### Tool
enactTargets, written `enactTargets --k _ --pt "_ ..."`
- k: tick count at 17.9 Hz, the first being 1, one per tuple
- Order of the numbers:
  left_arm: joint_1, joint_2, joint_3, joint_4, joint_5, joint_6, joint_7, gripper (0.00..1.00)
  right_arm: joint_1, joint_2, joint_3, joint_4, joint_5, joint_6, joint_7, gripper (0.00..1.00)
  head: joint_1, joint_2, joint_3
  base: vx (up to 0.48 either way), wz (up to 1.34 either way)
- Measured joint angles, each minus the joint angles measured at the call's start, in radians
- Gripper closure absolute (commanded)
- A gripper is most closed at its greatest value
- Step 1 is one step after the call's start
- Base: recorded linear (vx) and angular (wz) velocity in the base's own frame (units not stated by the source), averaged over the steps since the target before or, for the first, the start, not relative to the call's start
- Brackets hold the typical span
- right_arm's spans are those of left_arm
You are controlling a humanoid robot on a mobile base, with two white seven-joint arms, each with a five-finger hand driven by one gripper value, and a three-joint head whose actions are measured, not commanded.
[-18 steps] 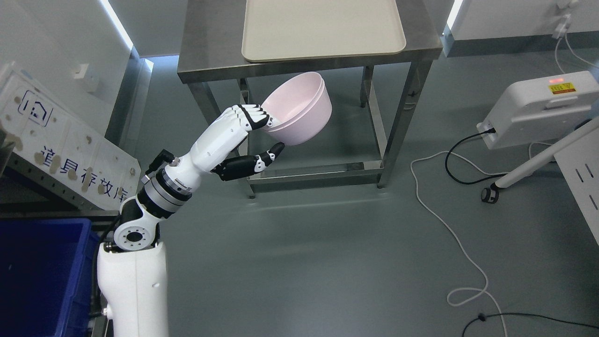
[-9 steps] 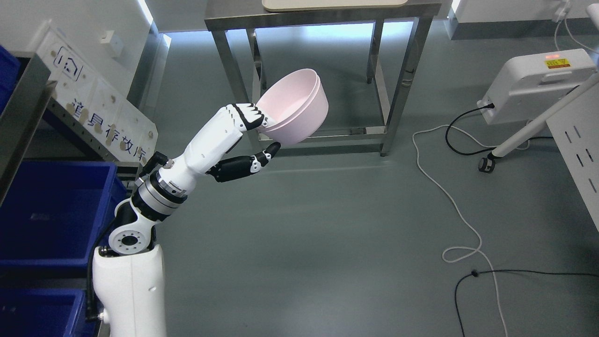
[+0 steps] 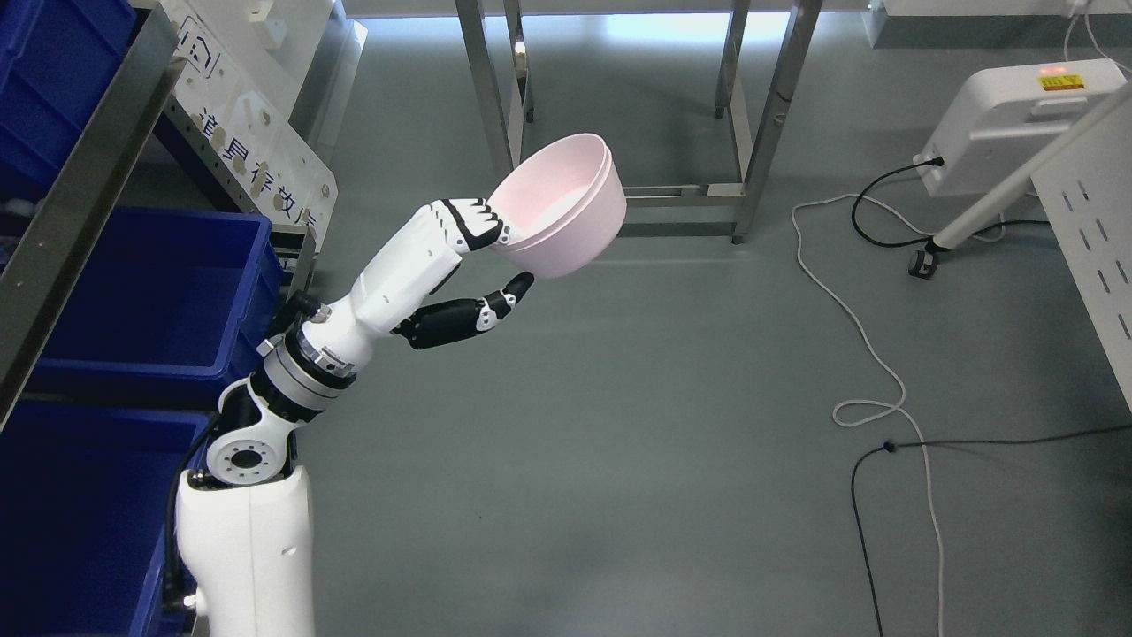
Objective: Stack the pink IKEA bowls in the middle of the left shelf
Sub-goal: 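Lift the stacked bowls with the left hand while turning toward the shelf, then carry the bowls over the middle blue bin and lower them in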
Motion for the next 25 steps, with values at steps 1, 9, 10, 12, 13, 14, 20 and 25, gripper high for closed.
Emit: enactTargets --k 1,9,10,12,13,14,20,25 --pt "0.000 0.000 -0.001 -0.001 0.002 0.000 0.000 0.91 0.000 0.000 0.000 0.000 0.000 0.000 0.000 0.00 0.0000 0.000 0.000 -0.395 -0.20" --pt "0.001 0.000 -0.019 -0.030 0.029 0.000 0.005 0.91 0.000 0.000 0.000 0.000 0.000 0.000 0.001 0.00 0.0000 0.000 0.000 -0.433 0.01" --pt "-0.001 0.000 -0.021 -0.036 0.032 0.000 0.005 0.91 0.000 0.000 0.000 0.000 0.000 0.000 0.001 0.00 0.0000 0.000 0.000 -0.422 0.38" --pt "-0.003 0.000 -0.022 -0.046 0.037 0.000 0.006 0.91 0.000 0.000 0.000 0.000 0.000 0.000 0.002 0.00 0.0000 0.000 0.000 -0.352 0.32" --pt "-0.005 0.000 -0.021 -0.050 0.039 0.000 0.006 0.91 0.000 0.000 0.000 0.000 0.000 0.000 0.002 0.00 0.0000 0.000 0.000 -0.287 0.28" --pt "-0.006 0.000 -0.021 -0.053 0.040 0.000 0.006 0.91 0.000 0.000 0.000 0.000 0.000 0.000 0.002 0.00 0.0000 0.000 0.000 -0.287 0.28" --pt "-0.057 0.000 -0.023 -0.070 0.043 -0.001 0.005 0.91 0.000 0.000 0.000 0.000 0.000 0.000 0.001 0.00 0.0000 0.000 0.000 -0.245 0.72" --pt "-0.198 0.000 -0.044 -0.076 0.030 -0.002 0.003 0.91 0.000 0.000 0.000 0.000 0.000 0.000 0.001 0.00 0.0000 0.000 0.000 -0.074 1.07"
